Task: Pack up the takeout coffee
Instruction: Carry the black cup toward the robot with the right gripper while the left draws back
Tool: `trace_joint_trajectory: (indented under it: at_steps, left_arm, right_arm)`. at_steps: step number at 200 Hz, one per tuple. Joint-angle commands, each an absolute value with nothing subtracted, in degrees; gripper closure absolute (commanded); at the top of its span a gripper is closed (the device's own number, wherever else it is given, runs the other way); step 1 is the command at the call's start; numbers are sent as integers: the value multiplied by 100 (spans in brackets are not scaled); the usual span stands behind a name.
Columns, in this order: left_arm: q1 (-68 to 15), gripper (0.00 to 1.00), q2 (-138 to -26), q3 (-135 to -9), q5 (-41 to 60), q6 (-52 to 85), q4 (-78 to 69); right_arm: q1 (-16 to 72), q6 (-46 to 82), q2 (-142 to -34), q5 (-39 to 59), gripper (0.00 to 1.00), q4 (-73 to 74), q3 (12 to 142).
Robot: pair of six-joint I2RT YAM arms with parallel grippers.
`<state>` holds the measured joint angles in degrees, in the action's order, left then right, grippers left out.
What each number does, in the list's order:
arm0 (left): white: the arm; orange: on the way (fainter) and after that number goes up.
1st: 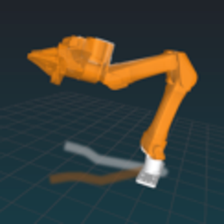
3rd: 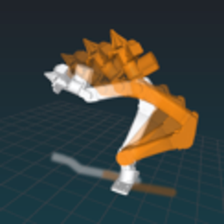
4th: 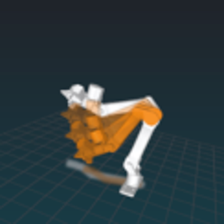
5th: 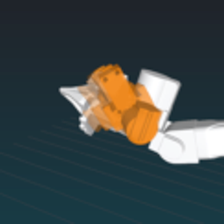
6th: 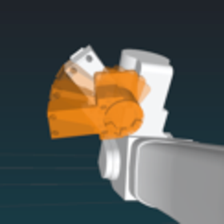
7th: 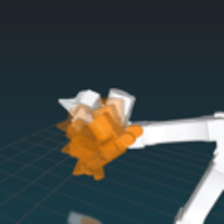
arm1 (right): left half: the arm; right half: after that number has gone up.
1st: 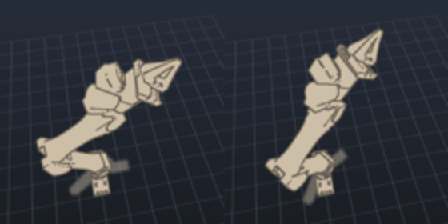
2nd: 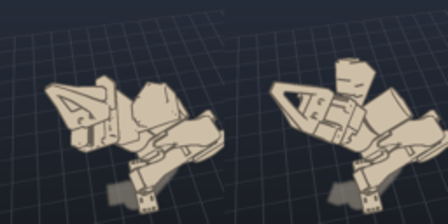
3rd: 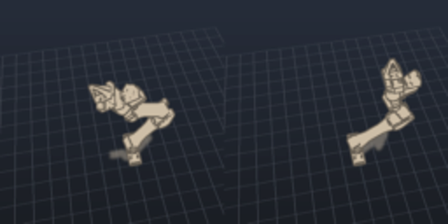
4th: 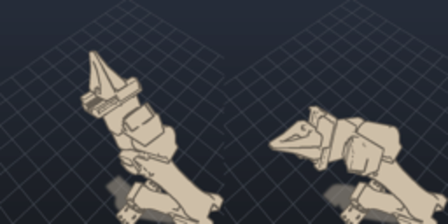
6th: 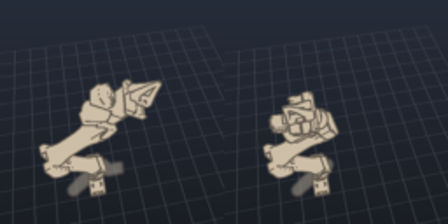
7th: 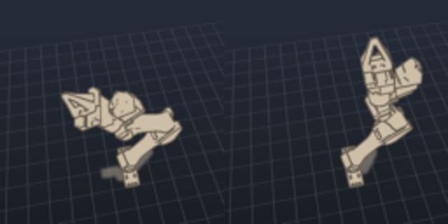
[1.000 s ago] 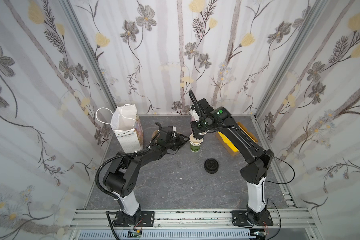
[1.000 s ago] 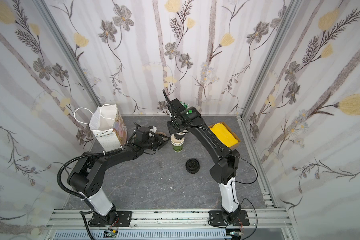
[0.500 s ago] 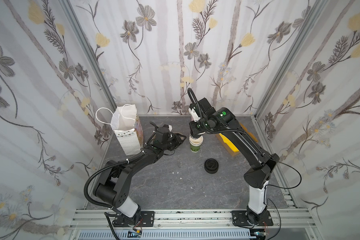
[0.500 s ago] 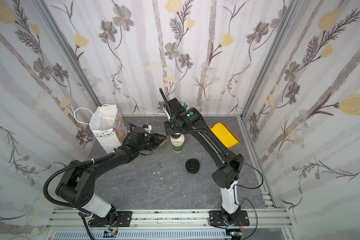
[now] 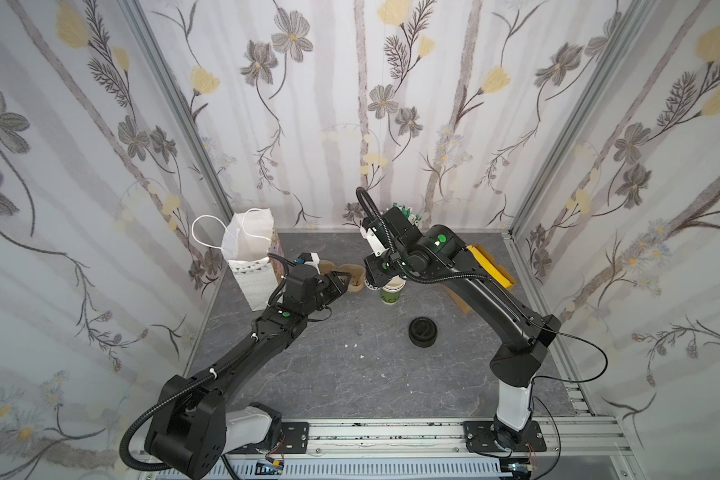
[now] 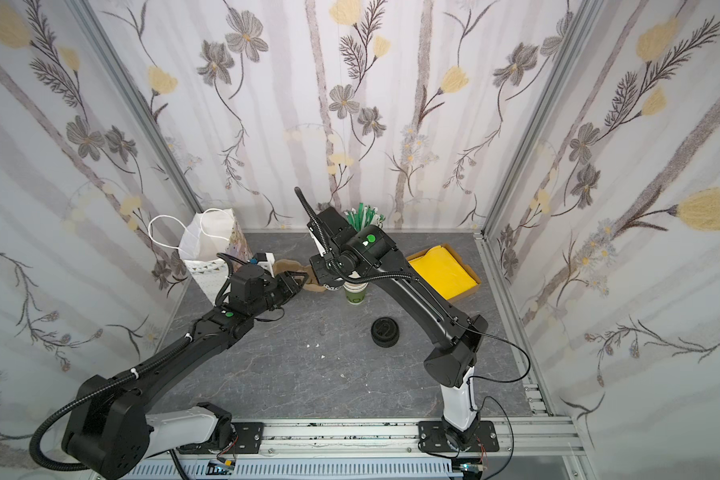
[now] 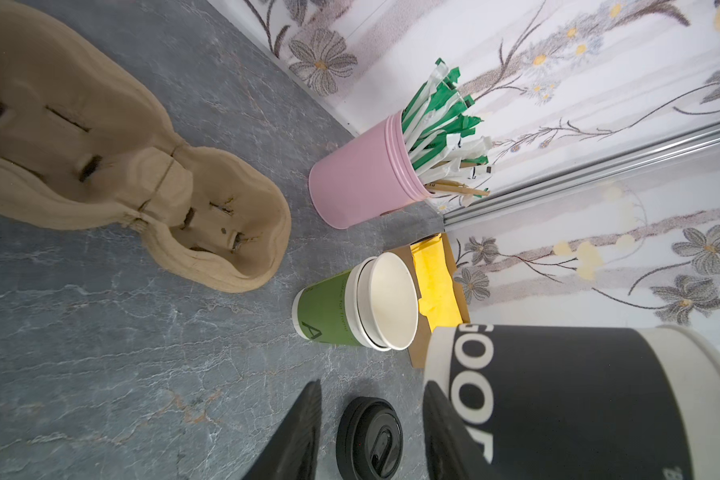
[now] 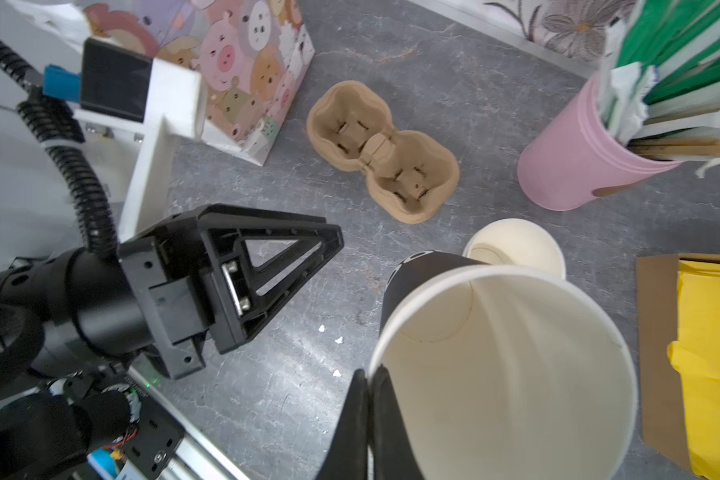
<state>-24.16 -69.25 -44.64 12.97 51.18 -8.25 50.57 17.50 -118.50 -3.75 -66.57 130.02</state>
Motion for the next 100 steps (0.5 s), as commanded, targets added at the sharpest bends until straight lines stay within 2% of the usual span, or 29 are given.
trace_joint_trajectory:
  at_steps: [1, 100]
  left_arm:
    - [-2404, 58, -6583, -4401, 933, 5104, -433]
    - [-2384, 56, -5250, -4458, 577, 4953, 1493]
  right_arm:
    - [5223, 1751, -11754, -347, 100, -6623, 13043]
    - [6146, 2856, -12014, -241, 100, -6957, 12884]
